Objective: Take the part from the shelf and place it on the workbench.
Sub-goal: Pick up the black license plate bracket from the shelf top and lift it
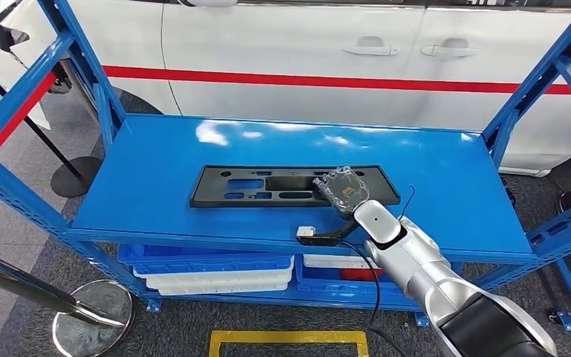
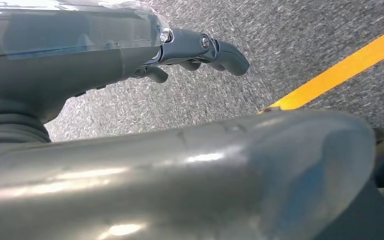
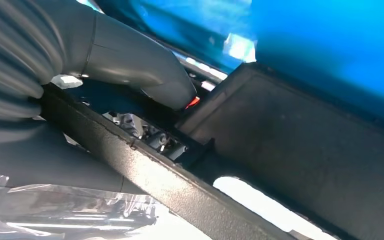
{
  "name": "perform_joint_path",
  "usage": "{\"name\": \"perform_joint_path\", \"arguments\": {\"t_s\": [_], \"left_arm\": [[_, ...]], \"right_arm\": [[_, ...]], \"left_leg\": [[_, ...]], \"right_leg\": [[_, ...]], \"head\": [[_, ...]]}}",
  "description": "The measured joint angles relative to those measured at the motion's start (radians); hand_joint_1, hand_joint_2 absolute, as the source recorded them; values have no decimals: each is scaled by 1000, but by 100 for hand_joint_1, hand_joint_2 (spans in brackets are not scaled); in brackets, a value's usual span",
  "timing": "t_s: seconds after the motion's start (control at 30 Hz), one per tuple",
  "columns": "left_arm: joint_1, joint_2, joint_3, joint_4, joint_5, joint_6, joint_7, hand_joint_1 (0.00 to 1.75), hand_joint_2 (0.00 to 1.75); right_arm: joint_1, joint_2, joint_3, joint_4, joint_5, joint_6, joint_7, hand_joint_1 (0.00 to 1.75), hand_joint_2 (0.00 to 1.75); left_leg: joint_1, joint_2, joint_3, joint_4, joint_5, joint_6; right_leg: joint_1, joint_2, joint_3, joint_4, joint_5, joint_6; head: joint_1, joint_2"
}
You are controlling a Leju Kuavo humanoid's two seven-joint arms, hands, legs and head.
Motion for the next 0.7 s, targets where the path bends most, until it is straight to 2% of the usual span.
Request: {"name": "perform_joint_path", "arguments": {"t_s": [0.03,0.1,0.13,0.17,0.2,0.3,0.33,0.37,0.43,0.47,0.5,0.53,0.6,0.63,0.67,0.7], "left_arm": [[0,0,0,0,0,3,0,0,0],[0,0,0,0,3,10,-2,0,0],[-1,0,0,0,9,11,-7,0,0],[-2,0,0,0,16,11,-14,0,0],[-2,0,0,0,25,10,-23,0,0],[-3,1,3,0,41,9,-43,0,0],[-3,2,4,0,45,9,-47,0,44],[-3,2,6,0,47,10,-51,0,87],[-3,4,7,0,52,14,-56,0,175],[-2,6,7,0,53,17,-57,0,175],[-1,8,7,0,54,20,-61,0,175],[-1,10,7,0,54,25,-65,0,175],[-3,14,8,0,59,38,-83,0,175],[-3,15,8,0,63,44,-94,0,175],[-3,15,8,0,68,51,-105,0,175],[-3,16,8,0,73,56,-114,0,175]], "right_arm": [[0,1,0,2,0,-1,-1,173,175],[-2,4,-1,5,-2,-4,-5,171,175],[-3,7,-3,6,-8,-6,-9,171,175],[-4,11,-6,6,-19,-9,-17,171,175],[-4,14,-11,5,-35,-11,-29,171,175],[-2,19,-37,-1,-107,-12,-87,171,175],[1,18,-48,-10,-148,-6,-117,171,175],[7,14,-61,-28,-207,10,-157,172,175],[30,-10,-96,-104,-375,85,-257,172,175],[43,-28,-112,-159,-471,139,-308,169,175],[55,-49,-124,-224,-569,201,-351,166,175],[65,-71,-132,-291,-662,266,-385,161,175],[86,-116,-142,-435,-853,401,-429,153,175],[96,-136,-147,-503,-945,466,-442,151,175],[106,-153,-151,-570,-1034,529,-450,151,175],[117,-166,-155,-630,-1111,583,-455,153,175]], "left_leg": [[0,0,0,2,-1,-1],[-1,-2,1,6,-5,-5],[-3,-2,0,10,-7,-9],[-5,-2,-2,12,-9,-14],[-6,-1,-4,13,-9,-18],[-6,1,-8,19,-17,-34],[-5,1,-18,44,-35,-39],[-3,2,-40,92,-64,-45],[0,3,-104,229,-129,-53],[1,3,-131,283,-145,-56],[1,3,-141,301,-141,-57],[1,3,-132,279,-118,-56],[1,1,-74,150,-48,-50],[0,-2,-44,87,-24,-44],[-2,-4,-25,45,-12,-39],[-3,-6,-18,27,-11,-33]], "right_leg": [[0,0,10,-25,26,-1],[1,-3,70,-156,96,-9],[4,-5,100,-222,120,-14],[6,-6,118,-262,129,-19],[9,-6,124,-277,126,-23],[6,-4,125,-285,129,-37],[3,-5,127,-288,130,-42],[2,-7,128,-289,131,-47],[4,-12,128,-289,129,-52],[5,-14,128,-288,128,-53],[5,-15,129,-287,127,-54],[5,-15,130,-286,125,-53],[5,-15,135,-283,119,-48],[7,-15,136,-280,115,-44],[9,-15,137,-279,113,-40],[10,-14,137,-278,112,-35]], "head": [[0,0],[0,0],[0,0],[0,0],[0,0],[0,0],[0,0],[-1,0],[-1,0],[-1,0],[-1,0],[-1,0],[-1,0],[-1,0],[-1,0],[-1,0]]}}
